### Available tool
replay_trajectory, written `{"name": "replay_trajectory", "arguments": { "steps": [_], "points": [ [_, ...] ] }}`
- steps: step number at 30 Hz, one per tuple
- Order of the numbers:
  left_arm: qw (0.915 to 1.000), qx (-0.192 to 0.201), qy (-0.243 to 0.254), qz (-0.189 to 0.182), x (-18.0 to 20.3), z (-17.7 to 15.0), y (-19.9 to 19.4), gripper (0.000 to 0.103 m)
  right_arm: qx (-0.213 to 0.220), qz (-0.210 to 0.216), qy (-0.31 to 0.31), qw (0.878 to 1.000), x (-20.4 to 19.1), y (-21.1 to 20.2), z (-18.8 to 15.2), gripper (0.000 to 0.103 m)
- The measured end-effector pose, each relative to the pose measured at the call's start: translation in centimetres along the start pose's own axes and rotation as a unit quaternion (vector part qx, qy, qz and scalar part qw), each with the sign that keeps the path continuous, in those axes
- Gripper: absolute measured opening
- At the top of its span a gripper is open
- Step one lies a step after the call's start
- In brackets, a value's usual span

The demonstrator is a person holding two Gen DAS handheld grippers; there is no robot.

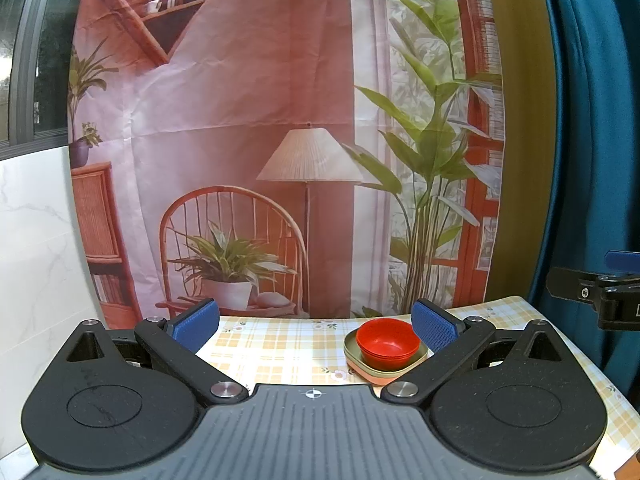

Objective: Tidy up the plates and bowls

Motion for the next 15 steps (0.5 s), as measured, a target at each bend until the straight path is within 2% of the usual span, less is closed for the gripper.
{"name": "replay_trajectory", "arguments": {
  "steps": [15],
  "points": [
    [1.0,-0.001,-0.002,0.0,-0.03,0.04,-0.04,0.103,-0.001,0.001,-0.001,1.0,-0.14,0.08,-0.11,0.103]
  ]
}}
Point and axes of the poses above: each gripper's, at about its wrist camera, not at the fingertips, and y roughly the way its jaws point, x to its right, z to its top, the point moved 7 cm from there along y, roughly the way its jaws point, and after that the axes turned 7 degrees about z, right-handed, at the moved point
